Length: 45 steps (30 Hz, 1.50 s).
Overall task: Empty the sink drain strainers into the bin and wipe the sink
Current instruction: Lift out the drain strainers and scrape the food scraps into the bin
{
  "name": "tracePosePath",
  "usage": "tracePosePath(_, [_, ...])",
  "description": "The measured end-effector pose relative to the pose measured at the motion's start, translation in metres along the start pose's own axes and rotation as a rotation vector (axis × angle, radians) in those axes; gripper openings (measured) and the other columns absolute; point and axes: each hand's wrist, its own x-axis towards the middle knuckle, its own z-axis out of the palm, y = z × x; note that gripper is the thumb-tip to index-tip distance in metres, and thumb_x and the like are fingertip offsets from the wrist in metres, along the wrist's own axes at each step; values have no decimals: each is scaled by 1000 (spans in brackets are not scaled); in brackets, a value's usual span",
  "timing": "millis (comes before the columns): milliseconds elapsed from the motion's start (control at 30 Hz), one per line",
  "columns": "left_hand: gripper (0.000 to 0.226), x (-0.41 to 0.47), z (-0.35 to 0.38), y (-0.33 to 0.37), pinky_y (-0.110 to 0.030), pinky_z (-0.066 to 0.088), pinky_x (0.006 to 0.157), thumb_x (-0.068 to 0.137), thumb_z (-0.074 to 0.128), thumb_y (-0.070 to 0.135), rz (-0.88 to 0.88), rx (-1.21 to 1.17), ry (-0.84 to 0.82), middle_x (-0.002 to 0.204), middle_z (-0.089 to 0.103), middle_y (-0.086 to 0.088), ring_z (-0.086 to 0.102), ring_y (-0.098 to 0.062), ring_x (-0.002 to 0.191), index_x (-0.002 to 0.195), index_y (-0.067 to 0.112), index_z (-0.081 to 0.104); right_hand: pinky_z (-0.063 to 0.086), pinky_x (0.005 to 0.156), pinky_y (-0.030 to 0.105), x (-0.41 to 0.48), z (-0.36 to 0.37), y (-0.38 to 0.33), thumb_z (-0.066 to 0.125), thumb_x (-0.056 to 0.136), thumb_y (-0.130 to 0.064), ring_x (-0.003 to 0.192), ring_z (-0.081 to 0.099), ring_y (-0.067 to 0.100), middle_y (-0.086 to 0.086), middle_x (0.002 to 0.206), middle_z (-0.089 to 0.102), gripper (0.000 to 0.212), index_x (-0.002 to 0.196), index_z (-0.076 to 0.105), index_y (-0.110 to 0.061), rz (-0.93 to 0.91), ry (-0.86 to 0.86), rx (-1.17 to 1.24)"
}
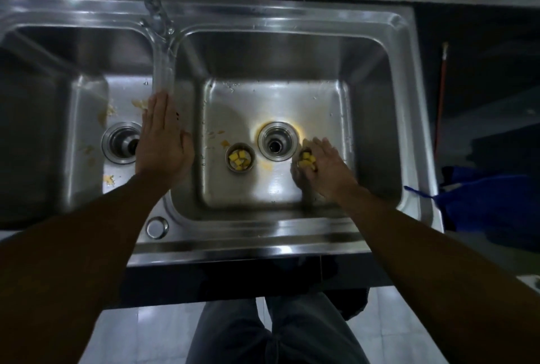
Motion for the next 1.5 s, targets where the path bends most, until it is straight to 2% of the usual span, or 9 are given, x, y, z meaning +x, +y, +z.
tracePosePath(200, [63, -5, -20, 40, -58, 10, 125, 101, 41, 25, -25, 93, -69, 163, 20, -24, 18, -39, 153, 155, 2, 21, 35, 118, 43, -40, -48, 17, 48, 100, -23, 146, 36, 27, 7, 154, 43, 45, 145, 44, -21, -57, 99, 40])
tracePosePath(367, [62, -63, 14, 128, -46, 1, 128, 98, 49, 20, 104, -118, -162, 166, 20, -16, 13, -29, 156, 155, 3, 29, 54, 96, 36, -53, -101, 37, 49, 96, -22, 107, 66, 26, 7, 122, 67, 28, 121, 63, -22, -127, 407, 36])
tracePosePath(467, [57, -101, 42, 162, -49, 11, 127, 100, 42, 27, 189, -135, -278, 164, 25, -14, 17, -30, 155, 151, 3, 33, 56, 87, 34, -56, -126, 55, 49, 96, -21, 95, 66, 21, 6, 112, 66, 23, 116, 60, -23, -118, 539, 38])
tracePosePath(567, [63, -128, 56, 173, -43, 4, 128, 102, 31, 41, 155, -120, -288, 165, 24, -11, 11, -26, 156, 156, 10, 26, 52, 96, 35, -53, -142, 79, 49, 96, -14, 85, 57, 11, -1, 100, 61, 15, 104, 59, -22, -84, 617, 58])
tracePosePath(667, [61, -134, 57, 173, -38, 2, 125, 104, 34, 42, 109, -131, -236, 165, 26, -9, 6, -16, 153, 157, 12, 27, 55, 87, 44, -39, -156, 98, 48, 96, -10, 91, 58, 24, 6, 105, 58, 13, 100, 59, -13, 46, 607, 63])
tracePosePath(800, [59, -135, 55, 177, -38, 5, 122, 103, 37, 42, 72, -151, -229, 165, 26, -5, -2, -8, 147, 156, 19, 28, 47, 101, 41, -20, -169, 116, 50, 98, -15, 114, 53, 34, 22, 126, 54, 30, 122, 61, 0, 225, 574, -2])
tracePosePath(1100, [58, -134, 53, 180, -35, 4, 123, 100, 32, 43, 103, -130, -208, 160, 38, -8, 7, -4, 145, 151, 16, 40, 56, 79, 28, 13, -198, 117, 76, 83, -11, 86, 67, 25, 16, 103, 69, 22, 101, 68, -2, 437, 496, 171])
tracePosePath(1333, [57, -133, 55, 176, -37, 6, 125, 101, 29, 43, 90, -150, -238, 162, 34, -6, 9, -9, 150, 151, 17, 38, 47, 53, 3, -1, -194, 121, 78, 79, -8, 62, 65, -3, -8, 82, 64, 60, 130, 50, -20, 305, 548, 561])
tracePosePath(1500, [52, -134, 53, 176, -40, 8, 127, 104, 35, 36, 57, -171, -301, 165, 26, -5, 10, -25, 156, 153, 18, 35, 56, 63, 18, -19, -176, 87, 70, 81, -1, 69, 70, 2, -9, 81, 71, 49, 117, 58, -33, 227, 550, 1011])
